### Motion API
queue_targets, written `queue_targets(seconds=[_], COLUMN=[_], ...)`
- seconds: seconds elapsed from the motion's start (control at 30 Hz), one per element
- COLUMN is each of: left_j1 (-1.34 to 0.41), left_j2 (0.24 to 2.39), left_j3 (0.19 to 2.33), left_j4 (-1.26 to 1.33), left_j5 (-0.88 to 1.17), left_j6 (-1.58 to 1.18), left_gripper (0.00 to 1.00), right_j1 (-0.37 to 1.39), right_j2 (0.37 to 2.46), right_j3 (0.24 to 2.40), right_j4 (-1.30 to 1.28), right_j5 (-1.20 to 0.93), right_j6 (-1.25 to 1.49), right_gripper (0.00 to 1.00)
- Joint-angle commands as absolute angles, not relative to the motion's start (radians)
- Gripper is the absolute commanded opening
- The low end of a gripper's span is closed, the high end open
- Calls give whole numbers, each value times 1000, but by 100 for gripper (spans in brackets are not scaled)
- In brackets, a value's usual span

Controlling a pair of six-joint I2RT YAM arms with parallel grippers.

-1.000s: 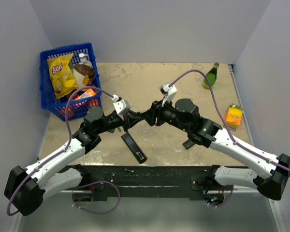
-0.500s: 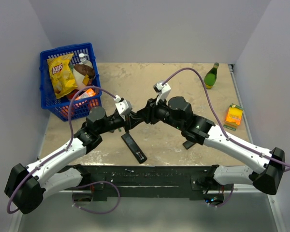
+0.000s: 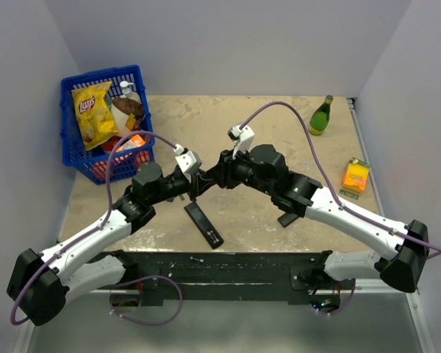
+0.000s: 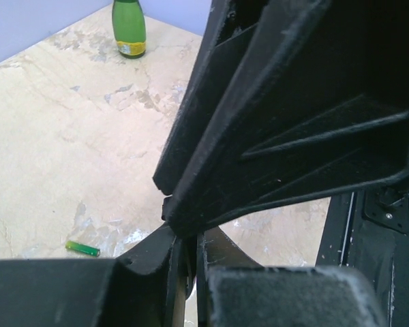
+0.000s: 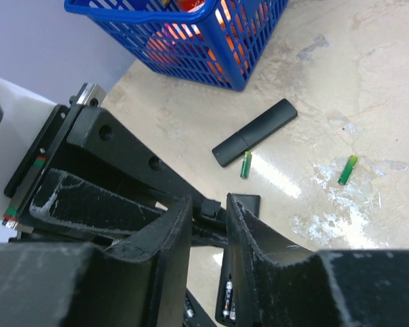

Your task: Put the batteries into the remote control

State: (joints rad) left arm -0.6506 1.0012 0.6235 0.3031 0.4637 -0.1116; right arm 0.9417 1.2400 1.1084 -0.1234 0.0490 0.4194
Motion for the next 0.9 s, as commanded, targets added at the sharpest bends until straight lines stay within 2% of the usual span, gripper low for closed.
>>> queue_targets(seconds=[0.0, 0.17, 0.37, 0.63, 0.87], left_j1=[-657, -657, -658, -657, -661], left_j2=[997, 996, 965, 991, 1032], left_j3=[672, 644, 604, 555, 492], left_j4=[321, 360, 416, 506, 629], left_j5=[399, 423, 428, 488, 526], left_j6=[-121, -130, -160, -212, -302], left_gripper=[0, 0, 0, 0, 1], right_j1=[953, 953, 953, 953, 951], right_j2=[1232, 1201, 1187, 1198, 1198], right_j3=[1141, 1118, 1091, 1054, 1022], right_j4=[-173, -158, -161, -161, -143], right_j5=[3, 47, 54, 52, 38], right_j6=[406, 434, 469, 495, 509], right_gripper=[34, 49, 53, 44, 43])
